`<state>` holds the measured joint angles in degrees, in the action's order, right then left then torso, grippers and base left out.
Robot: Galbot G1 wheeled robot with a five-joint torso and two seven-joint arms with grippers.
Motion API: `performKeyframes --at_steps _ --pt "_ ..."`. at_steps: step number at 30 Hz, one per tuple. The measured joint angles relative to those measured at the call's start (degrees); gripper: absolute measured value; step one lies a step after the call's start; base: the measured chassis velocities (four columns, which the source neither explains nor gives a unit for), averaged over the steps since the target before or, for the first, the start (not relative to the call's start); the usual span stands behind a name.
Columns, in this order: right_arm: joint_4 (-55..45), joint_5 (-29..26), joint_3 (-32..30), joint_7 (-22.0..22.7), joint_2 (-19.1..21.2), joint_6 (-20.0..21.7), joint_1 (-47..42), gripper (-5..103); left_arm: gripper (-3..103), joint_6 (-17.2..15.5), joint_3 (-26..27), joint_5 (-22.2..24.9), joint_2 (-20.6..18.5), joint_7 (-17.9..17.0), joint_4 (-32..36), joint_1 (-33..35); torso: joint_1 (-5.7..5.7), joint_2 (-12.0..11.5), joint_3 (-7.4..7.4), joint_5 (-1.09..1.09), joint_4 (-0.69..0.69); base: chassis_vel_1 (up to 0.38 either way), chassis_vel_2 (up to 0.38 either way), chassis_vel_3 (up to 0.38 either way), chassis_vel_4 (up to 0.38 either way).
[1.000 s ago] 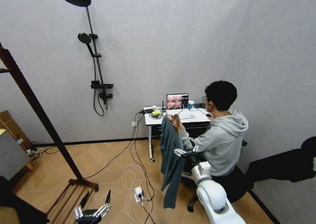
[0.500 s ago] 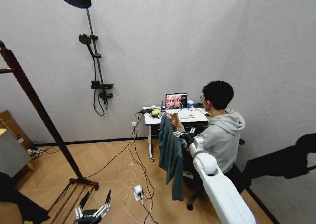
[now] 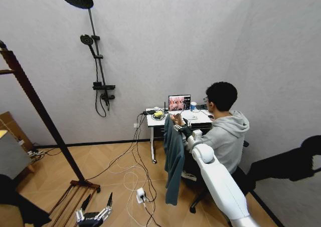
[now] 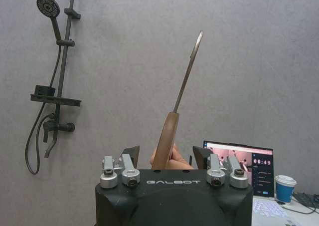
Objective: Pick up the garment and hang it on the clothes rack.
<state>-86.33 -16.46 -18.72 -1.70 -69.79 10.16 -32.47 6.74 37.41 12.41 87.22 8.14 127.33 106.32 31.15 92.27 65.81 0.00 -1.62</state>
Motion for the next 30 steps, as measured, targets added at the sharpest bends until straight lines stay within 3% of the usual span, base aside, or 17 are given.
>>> performKeyframes --at_steps 1,2,4,6,7,8,14,30 --pt "0.46 0.00 0.00 -0.30 -0.11 0.00 0.46 54 100 0.00 0.00 0.00 0.00 0.00 0.00 0.00 0.00 0.00 0.00 0.00 0.00 0.000 0.000 0.000 0.000" --pt "0.46 0.00 0.00 -0.30 -0.11 0.00 0.46 54 100 0.00 0.00 0.00 0.00 0.00 0.00 0.00 0.00 0.00 0.00 0.00 0.00 0.000 0.000 0.000 0.000" --pt "0.82 -0.02 0.08 -0.75 -0.12 -0.02 0.92 44 100 0.00 0.00 0.00 0.00 0.00 0.00 0.00 0.00 0.01 -0.01 0.00 0.00 0.000 0.000 0.000 0.000" --pt "0.84 -0.06 0.14 -0.88 -0.09 -0.02 1.01 44 100 0.00 0.00 0.00 0.00 0.00 0.00 0.00 0.00 0.01 -0.01 0.00 0.00 0.000 0.000 0.000 0.000" --pt "0.84 -0.11 0.23 -0.94 -0.04 -0.03 1.05 33 100 0.00 0.00 0.00 0.00 0.00 0.00 0.00 0.00 0.01 -0.01 0.00 0.00 0.000 0.000 0.000 0.000" --pt "0.84 -0.11 0.27 -0.95 0.00 -0.04 1.04 33 100 0.00 0.00 0.00 0.00 0.00 0.00 0.00 -0.01 0.01 -0.01 0.00 0.00 0.000 0.000 0.000 0.000" --pt "-0.39 -0.69 0.63 -0.77 0.55 -0.03 0.59 9 100 0.00 0.00 0.00 0.00 0.00 0.00 0.00 0.00 0.01 0.00 0.01 0.02 0.000 0.000 0.000 0.000" --pt "-7.72 -5.71 1.21 0.72 2.50 1.18 -1.94 9 100 0.00 0.00 0.00 0.00 0.00 0.00 0.00 -0.01 0.01 -0.01 0.00 0.00 0.000 0.000 0.000 0.000"
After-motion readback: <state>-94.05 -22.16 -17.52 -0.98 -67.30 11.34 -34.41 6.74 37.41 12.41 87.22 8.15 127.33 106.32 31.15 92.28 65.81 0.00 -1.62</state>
